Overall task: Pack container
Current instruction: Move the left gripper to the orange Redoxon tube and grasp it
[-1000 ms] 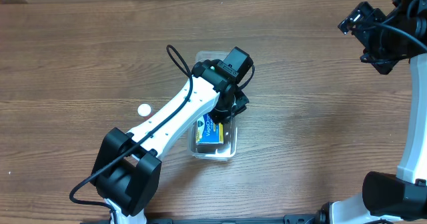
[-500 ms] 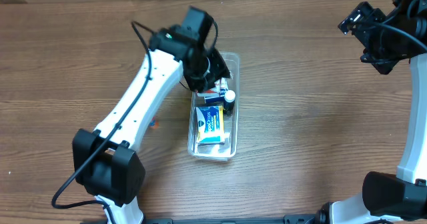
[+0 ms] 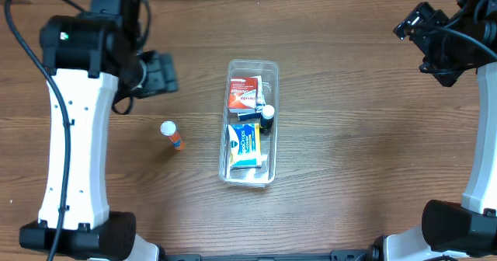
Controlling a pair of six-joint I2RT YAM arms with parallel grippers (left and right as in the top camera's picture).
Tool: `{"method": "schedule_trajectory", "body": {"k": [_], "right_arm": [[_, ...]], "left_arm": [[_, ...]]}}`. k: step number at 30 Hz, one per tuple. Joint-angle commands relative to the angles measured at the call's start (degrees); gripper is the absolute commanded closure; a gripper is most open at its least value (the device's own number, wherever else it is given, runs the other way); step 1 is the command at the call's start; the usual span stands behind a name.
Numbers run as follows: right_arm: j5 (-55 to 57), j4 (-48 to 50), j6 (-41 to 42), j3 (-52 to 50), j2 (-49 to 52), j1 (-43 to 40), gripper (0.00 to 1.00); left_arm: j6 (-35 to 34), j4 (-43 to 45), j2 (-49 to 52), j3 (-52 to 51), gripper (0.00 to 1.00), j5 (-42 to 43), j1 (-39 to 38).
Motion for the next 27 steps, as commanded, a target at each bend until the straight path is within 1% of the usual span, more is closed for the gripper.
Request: {"method": "schedule_trajectory", "body": {"k": [1,3,6,9,11,14,18,19,22,23,24,25,27], "right_arm": [[-0.1,0.3,-0.2,0.2,-0.4,-0.1,0.00],[-0.1,0.3,-0.2,0.2,-0.4,-0.1,0.00],[-0.1,0.3,-0.2,0.2,-0.4,-0.1,0.00],[-0.1,0.3,-0.2,0.2,-0.4,-0.1,0.00],[-0.1,0.3,-0.2,0.2,-0.4,-0.1,0.00],[-0.1,0.3,-0.2,0.2,-0.4,-0.1,0.00],[-0.1,0.3,-0.2,0.2,-0.4,-0.1,0.00],[-0.1,0.3,-0.2,0.2,-0.4,-0.1,0.00],[-0.1,0.3,-0.2,0.2,-0.4,-0.1,0.00],[-0.1,0.3,-0.2,0.2,-0.4,-0.1,0.00],[-0.1,0.3,-0.2,0.2,-0.4,-0.1,0.00],[-0.1,0.3,-0.2,0.2,-0.4,-0.1,0.00],[-0.1,0.3,-0.2,0.2,-0.4,-0.1,0.00]], "left_arm": [[8.5,2.3,0.9,-9.1,0.13,0.4,1.3],[10.4,4.9,0.9,-14.3,0.15,0.4,0.9],[12.5,9.5,0.9,-22.1,0.22,0.6,0.5],[12.7,13.8,0.9,-28.6,0.24,0.3,0.3],[13.5,16.2,0.9,-31.4,0.25,0.7,0.3],[16.5,19.6,0.9,-35.6,0.26,3.1,0.3],[16.8,23.5,0.9,-39.3,0.28,2.9,0.3],[16.8,25.7,0.9,-40.5,0.32,2.9,0.3],[16.7,26.8,0.9,-40.9,0.50,2.9,0.3],[16.7,27.1,0.9,-40.9,0.53,2.9,0.3],[16.7,27.6,0.9,-40.9,0.59,2.9,0.3],[16.7,28.0,0.9,-40.9,0.69,2.9,0.3],[15.7,28.7,0.8,-40.5,0.80,2.9,0.3]]}}
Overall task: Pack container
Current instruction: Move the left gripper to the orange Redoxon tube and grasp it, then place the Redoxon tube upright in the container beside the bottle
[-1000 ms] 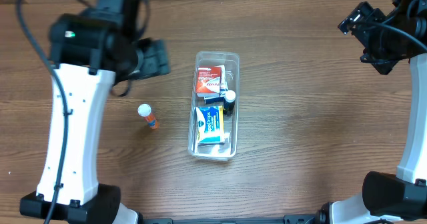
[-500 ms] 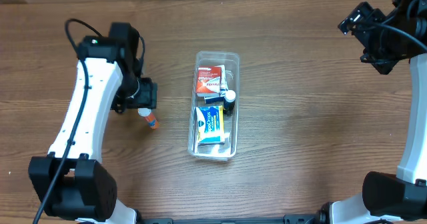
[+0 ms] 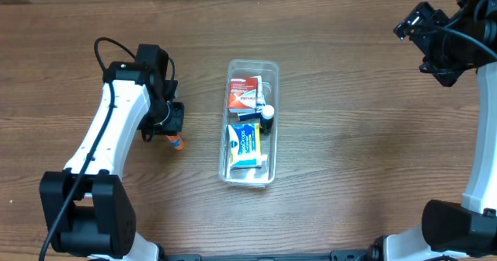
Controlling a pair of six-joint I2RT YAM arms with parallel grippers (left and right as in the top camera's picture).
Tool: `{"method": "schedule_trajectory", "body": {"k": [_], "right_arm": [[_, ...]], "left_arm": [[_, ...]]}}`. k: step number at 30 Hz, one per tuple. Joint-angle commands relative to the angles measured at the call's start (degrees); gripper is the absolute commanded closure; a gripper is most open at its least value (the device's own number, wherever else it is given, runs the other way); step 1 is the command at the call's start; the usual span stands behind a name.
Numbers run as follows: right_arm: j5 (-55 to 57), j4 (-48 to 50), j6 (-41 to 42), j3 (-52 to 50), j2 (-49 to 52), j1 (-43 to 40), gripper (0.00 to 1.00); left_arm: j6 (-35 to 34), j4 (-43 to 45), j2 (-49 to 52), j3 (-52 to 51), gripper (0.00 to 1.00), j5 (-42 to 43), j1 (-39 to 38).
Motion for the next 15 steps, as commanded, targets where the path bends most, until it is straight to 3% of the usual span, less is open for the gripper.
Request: {"method": "schedule_trajectory", "body": {"k": [1,5,10,15], "right_arm": [[-0.1,0.3,-0.2,0.2,-0.4,-0.1,0.00],[-0.1,0.3,-0.2,0.2,-0.4,-0.1,0.00],[-0.1,0.3,-0.2,0.2,-0.4,-0.1,0.00],[-0.1,0.3,-0.2,0.2,-0.4,-0.1,0.00]], "left_arm": [[-1.2,0.5,-0.2,0.5,0.83,0.5,-0.3],[-2.3,-5.0,-0.3,6.3,0.88,0.8,-1.3],[-5.1,-23.6,-0.3,30.9,0.87,4.7,-8.7],[-8.3,-26.3,-0.3,44.5,0.82,4.4,-20.2]]}}
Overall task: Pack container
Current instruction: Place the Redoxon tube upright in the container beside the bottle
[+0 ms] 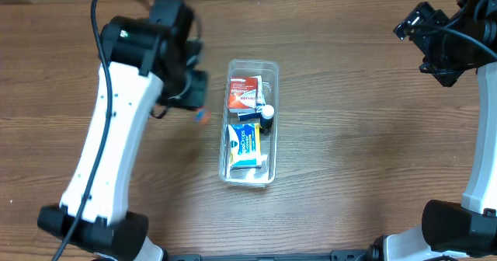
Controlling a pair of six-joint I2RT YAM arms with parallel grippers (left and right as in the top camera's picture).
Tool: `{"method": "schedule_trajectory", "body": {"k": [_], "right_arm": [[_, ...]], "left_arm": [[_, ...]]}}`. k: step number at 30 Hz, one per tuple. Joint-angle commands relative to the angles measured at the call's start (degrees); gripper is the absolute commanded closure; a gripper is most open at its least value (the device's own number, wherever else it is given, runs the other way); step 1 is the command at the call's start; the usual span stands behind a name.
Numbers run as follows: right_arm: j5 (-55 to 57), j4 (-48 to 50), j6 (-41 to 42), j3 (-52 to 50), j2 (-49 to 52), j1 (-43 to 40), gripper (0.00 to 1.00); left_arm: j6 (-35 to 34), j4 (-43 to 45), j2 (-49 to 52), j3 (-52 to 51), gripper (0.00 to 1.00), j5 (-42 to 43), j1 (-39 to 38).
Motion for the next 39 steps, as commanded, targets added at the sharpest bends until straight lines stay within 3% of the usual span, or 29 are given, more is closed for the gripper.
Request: {"method": "schedule_trajectory", "body": {"k": [1,11,24,27,28,29,30,35,39], "right_arm": [[0.0,0.3,-0.2,0.2,-0.4,-0.1,0.00],[0.0,0.3,-0.2,0.2,-0.4,-0.1,0.00],[0.0,0.3,-0.2,0.2,-0.4,-0.1,0.00],[0.0,0.3,-0.2,0.2,-0.4,-0.1,0.00],[0.0,0.3,-0.2,0.2,-0.4,-0.1,0.00],[0.0,0.3,-0.2,0.2,-0.4,-0.1,0.00],[0.0,0.3,-0.2,0.2,-0.4,-0.1,0.00],[0.0,0.3,-0.2,0.2,-0.4,-0.1,0.00],[0.0,0.3,-0.2,0.2,-0.4,-0.1,0.00]], "left_arm": [[-4.3,1.1,-0.7,3.7,0.81,0.6,-7.6],[-9.2,21.3,-0.3,-18.3,0.81,-2.2,-19.2],[-9.2,38.9,0.0,-35.7,0.79,-3.0,-20.1],[-9.1,40.1,0.0,-35.9,0.60,-3.1,-20.1],[-9.1,40.4,0.0,-35.9,0.41,-3.1,-20.1],[-9.1,40.6,0.0,-35.9,0.30,-3.1,-20.1],[-9.2,40.7,-0.1,-35.7,0.10,-3.1,-20.1],[-8.3,33.4,-0.1,-27.2,0.09,-5.0,-19.9],[-8.3,17.9,-0.2,-9.2,0.10,-13.5,-19.5]]}}
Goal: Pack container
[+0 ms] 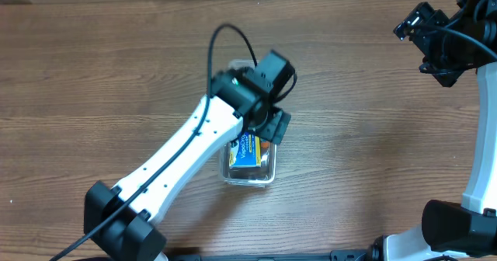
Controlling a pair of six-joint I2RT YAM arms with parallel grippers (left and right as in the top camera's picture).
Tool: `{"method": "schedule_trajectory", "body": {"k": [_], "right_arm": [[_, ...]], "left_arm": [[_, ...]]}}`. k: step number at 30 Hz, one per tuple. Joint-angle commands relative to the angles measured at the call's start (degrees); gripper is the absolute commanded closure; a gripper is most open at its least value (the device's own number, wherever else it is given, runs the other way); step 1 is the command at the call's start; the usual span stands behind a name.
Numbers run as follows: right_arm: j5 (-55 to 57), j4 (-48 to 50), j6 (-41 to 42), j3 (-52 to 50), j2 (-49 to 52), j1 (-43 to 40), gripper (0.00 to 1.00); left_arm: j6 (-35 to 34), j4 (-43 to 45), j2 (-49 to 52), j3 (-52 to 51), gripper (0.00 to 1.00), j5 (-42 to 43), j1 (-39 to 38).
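Observation:
The clear plastic container (250, 177) lies at mid-table, its upper half hidden under my left arm. A blue and yellow packet (245, 151) shows inside its near end. My left gripper (270, 130) hangs over the container's right side, shut on the orange stick (262, 143), of which only a small orange end peeks out beneath the fingers. The stick's white cap is hidden. My right gripper (423, 42) is raised at the far right corner, open and holding nothing.
The left arm (186, 152) stretches diagonally from the near left across the table to the container. A black cable (225, 34) loops above its wrist. The right arm's white link (481, 137) runs along the right edge.
My left gripper has moved right with the orange stick, from just left of the container to over its middle right side. The right arm has not moved.
The white-capped orange stick lay on the table left of the container, my left gripper open behind it. Then the gripper was down on the stick. Then it held the stick lifted beside the container, and now holds it over the container.

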Motion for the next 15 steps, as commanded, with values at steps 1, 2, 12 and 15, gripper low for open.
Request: {"method": "schedule_trajectory", "body": {"k": [1,2,12,15], "right_arm": [[0.0,0.3,-0.1,0.2,-0.4,-0.1,0.00],[0.0,0.3,-0.1,0.2,-0.4,-0.1,0.00],[0.0,0.3,-0.1,0.2,-0.4,-0.1,0.00],[0.0,0.3,-0.1,0.2,-0.4,-0.1,0.00]], "left_arm": [[-0.1,-13.4,-1.5,21.2,0.08,-13.0,1.2],[-1.1,-16.8,-2.0,25.2,0.07,-15.6,1.7],[-1.7,-25.8,-21.1,39.3,0.00,-16.1,4.1],[-1.1,-25.8,-24.6,39.2,0.00,-16.1,4.1]]}}
